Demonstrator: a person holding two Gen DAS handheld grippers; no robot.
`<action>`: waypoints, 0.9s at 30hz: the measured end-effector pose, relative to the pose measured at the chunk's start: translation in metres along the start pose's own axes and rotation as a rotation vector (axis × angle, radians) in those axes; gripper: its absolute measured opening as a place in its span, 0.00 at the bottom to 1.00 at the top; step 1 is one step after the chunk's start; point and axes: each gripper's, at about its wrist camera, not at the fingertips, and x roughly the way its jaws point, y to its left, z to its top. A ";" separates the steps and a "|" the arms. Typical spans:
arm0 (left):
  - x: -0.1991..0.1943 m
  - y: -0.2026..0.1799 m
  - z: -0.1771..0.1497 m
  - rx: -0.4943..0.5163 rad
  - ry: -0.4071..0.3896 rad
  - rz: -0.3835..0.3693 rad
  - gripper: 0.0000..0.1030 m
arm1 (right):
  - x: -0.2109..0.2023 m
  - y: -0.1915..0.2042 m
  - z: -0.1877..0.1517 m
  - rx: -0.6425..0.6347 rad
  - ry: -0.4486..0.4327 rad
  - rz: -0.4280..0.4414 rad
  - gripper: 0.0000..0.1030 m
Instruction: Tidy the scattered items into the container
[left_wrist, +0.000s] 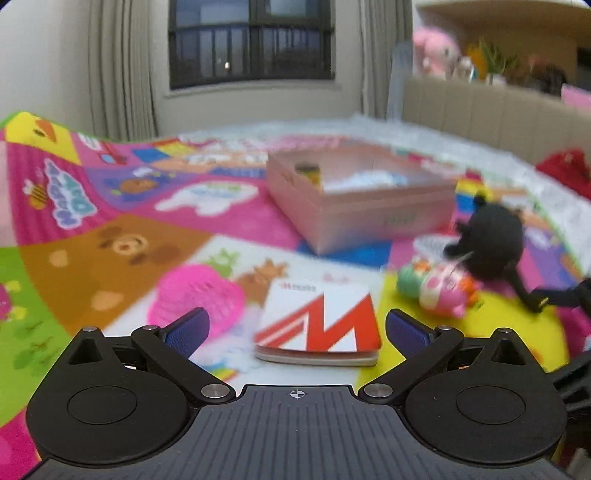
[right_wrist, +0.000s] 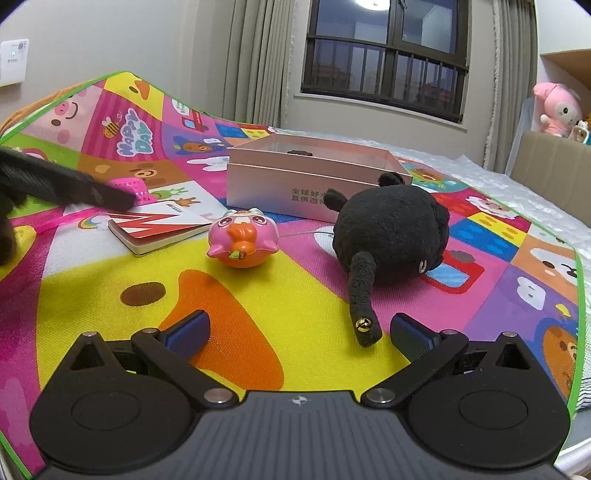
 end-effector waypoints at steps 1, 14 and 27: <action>0.007 -0.002 0.000 -0.010 0.017 0.002 1.00 | 0.000 0.000 0.000 0.001 0.000 -0.001 1.00; 0.013 -0.026 -0.015 -0.027 0.013 -0.038 1.00 | -0.018 -0.016 0.014 0.029 -0.030 0.086 1.00; 0.004 -0.040 -0.032 -0.004 -0.055 -0.001 1.00 | 0.044 0.001 0.078 0.071 0.053 0.221 0.73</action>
